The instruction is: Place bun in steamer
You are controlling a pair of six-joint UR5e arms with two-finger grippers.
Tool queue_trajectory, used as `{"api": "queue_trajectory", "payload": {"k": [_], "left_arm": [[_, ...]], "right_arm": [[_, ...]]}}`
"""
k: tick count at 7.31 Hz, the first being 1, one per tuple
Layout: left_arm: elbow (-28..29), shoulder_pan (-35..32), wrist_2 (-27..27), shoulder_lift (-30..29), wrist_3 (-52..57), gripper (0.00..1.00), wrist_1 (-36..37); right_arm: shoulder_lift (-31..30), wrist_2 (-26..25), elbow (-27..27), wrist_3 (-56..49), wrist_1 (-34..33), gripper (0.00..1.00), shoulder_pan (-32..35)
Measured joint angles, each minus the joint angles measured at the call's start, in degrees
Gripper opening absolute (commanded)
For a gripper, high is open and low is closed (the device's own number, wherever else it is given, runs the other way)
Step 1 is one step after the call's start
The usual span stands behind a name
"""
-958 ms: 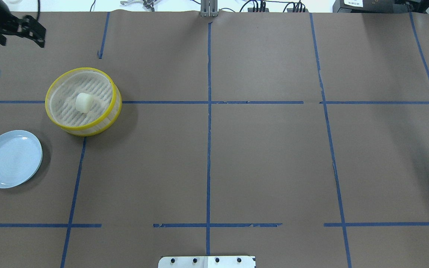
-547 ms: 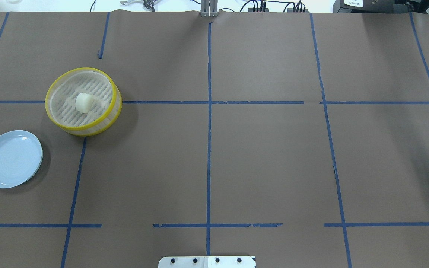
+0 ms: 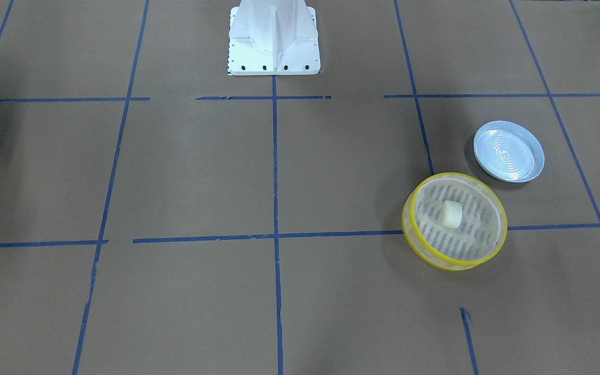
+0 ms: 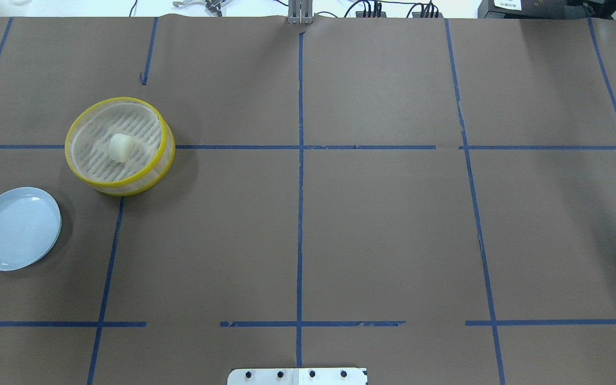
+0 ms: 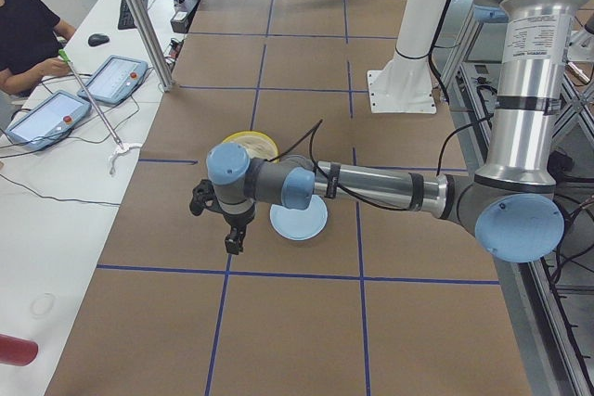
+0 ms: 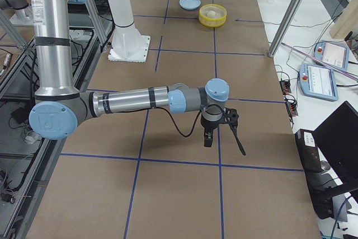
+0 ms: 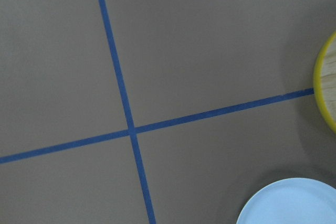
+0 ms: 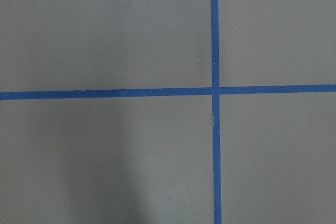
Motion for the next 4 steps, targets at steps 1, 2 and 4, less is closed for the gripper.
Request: {"api": "queue_trajectory", "payload": {"k": [1, 2, 4], "left_arm": [[0.20, -2.04, 0.01, 1.52, 0.08, 1.00, -0.24], [0.03, -4.54, 0.27, 2.16, 0.04, 1.00, -0.18], [-0.11, -7.55, 1.74, 2.07, -0.12, 1.00, 0.05]], "right_arm": [[0.00, 0.00, 0.00, 0.00, 0.00, 1.00, 0.01], [0.00, 0.00, 0.00, 0.00, 0.00, 1.00, 0.01], [0.00, 0.00, 0.00, 0.00, 0.00, 1.00, 0.03]]}}
